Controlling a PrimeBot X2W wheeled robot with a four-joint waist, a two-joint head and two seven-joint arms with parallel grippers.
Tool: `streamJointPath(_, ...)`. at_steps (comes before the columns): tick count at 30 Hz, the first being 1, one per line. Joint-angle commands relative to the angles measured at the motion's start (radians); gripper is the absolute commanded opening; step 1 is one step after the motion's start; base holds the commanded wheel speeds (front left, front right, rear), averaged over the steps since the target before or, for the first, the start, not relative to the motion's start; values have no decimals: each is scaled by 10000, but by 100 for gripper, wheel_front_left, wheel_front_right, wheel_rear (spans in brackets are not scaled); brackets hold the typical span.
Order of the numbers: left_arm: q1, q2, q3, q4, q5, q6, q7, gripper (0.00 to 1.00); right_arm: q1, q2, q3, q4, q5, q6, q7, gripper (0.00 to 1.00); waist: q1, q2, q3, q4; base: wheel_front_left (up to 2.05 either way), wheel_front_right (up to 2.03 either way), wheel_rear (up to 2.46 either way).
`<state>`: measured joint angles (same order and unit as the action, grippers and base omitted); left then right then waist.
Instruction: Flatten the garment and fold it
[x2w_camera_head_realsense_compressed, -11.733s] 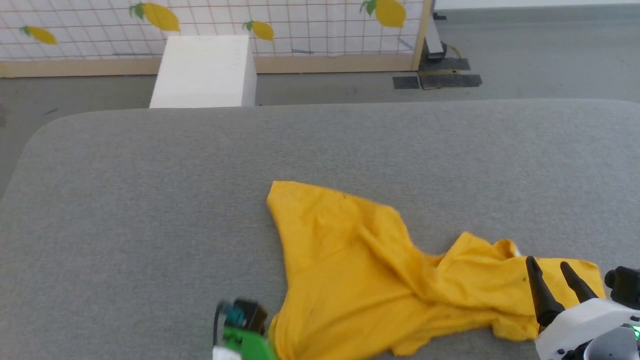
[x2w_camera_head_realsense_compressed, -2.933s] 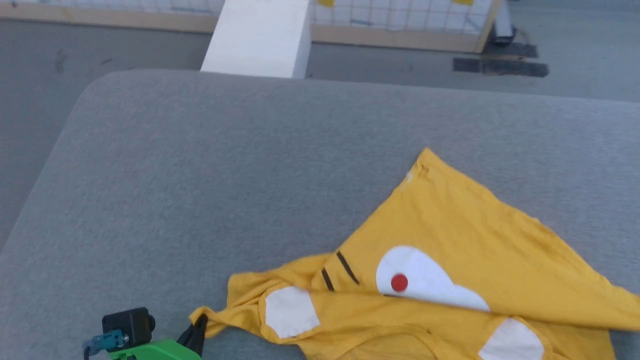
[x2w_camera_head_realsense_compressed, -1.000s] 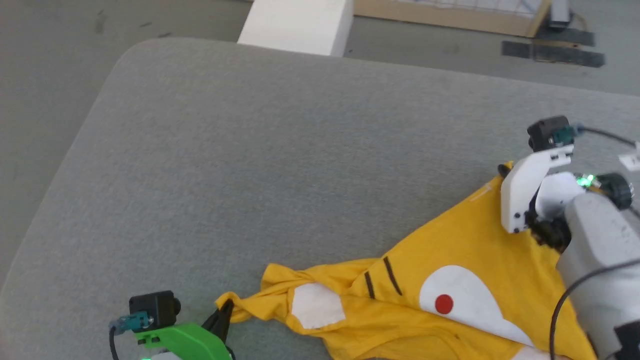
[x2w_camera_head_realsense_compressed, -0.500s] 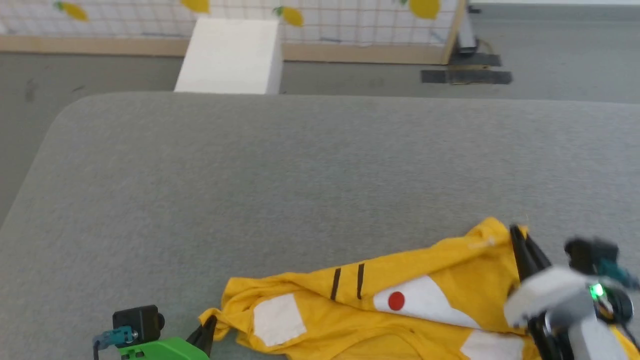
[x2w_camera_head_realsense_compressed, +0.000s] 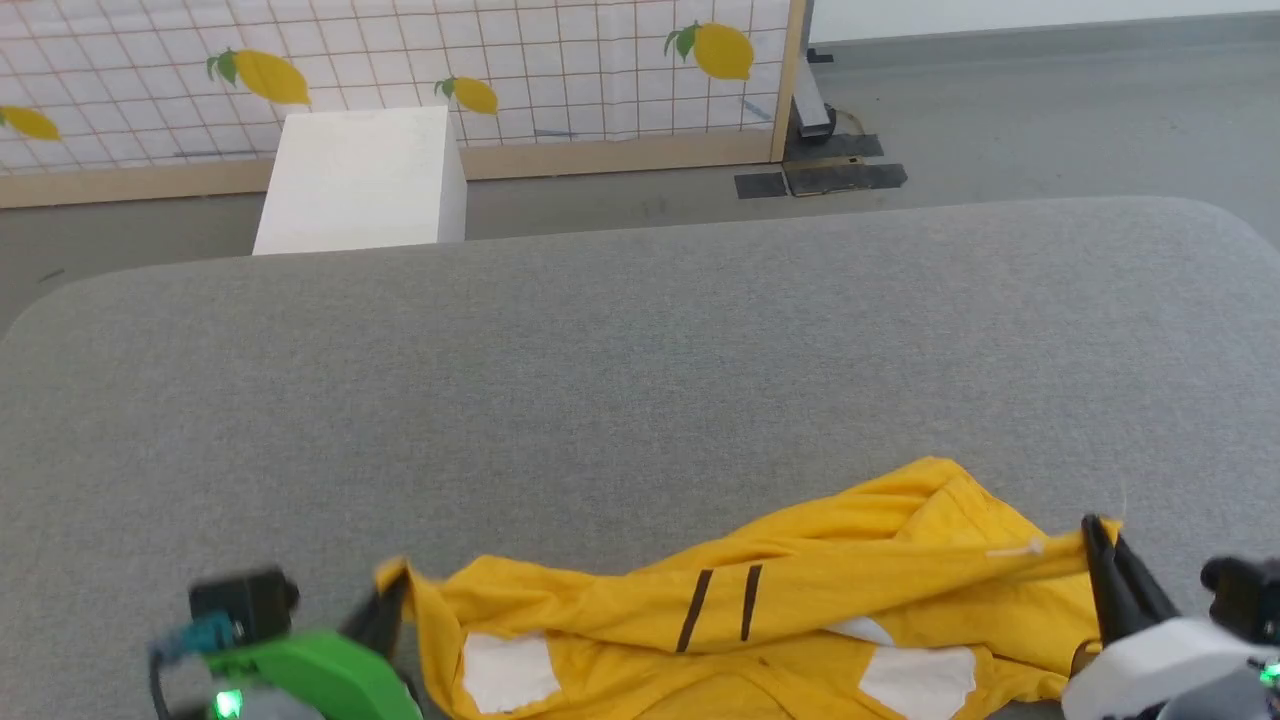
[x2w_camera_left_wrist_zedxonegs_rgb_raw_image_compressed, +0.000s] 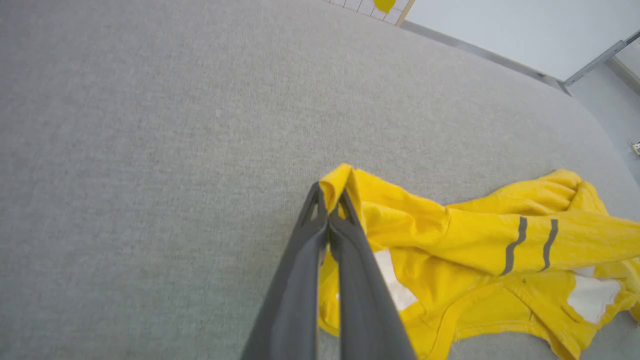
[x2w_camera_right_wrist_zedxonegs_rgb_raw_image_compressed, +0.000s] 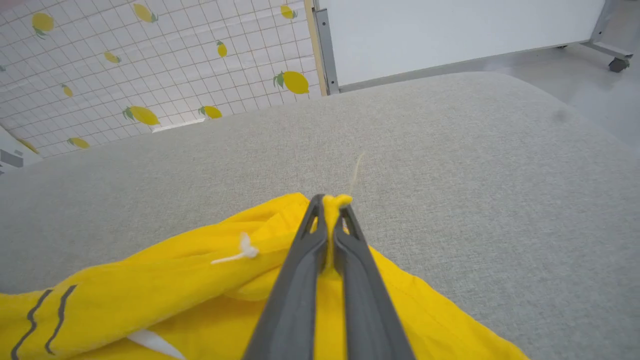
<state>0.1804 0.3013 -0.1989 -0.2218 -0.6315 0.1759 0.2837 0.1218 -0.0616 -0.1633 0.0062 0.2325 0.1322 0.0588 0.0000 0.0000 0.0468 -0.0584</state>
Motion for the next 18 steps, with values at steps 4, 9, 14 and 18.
streamJointPath(4, -1618, 464, 215, -150, 414, -462, -337, 0, -932, -750, 344, -952, -376, -15, 1018, 0, 0, 0, 225, -31, 0, 0, 0)
streamJointPath(9, -3895, 859, 337, -450, 643, -866, -194, 0, -2568, -2442, 1037, -1790, -437, -15, 2551, 0, 0, 0, 733, -5, 0, 0, 0)
streamJointPath(14, -7565, 1426, 679, 290, 541, -1427, 355, 0, -6415, -4605, 2562, -1907, 146, -15, 4326, 0, 0, 0, 2149, -237, 0, 0, 0)
streamJointPath(18, -9751, 1720, 916, 1186, 798, -1482, 365, 0, -8923, -5150, 3366, -1173, 334, -15, 4864, 0, 0, 0, 3209, -371, 0, 0, 0)
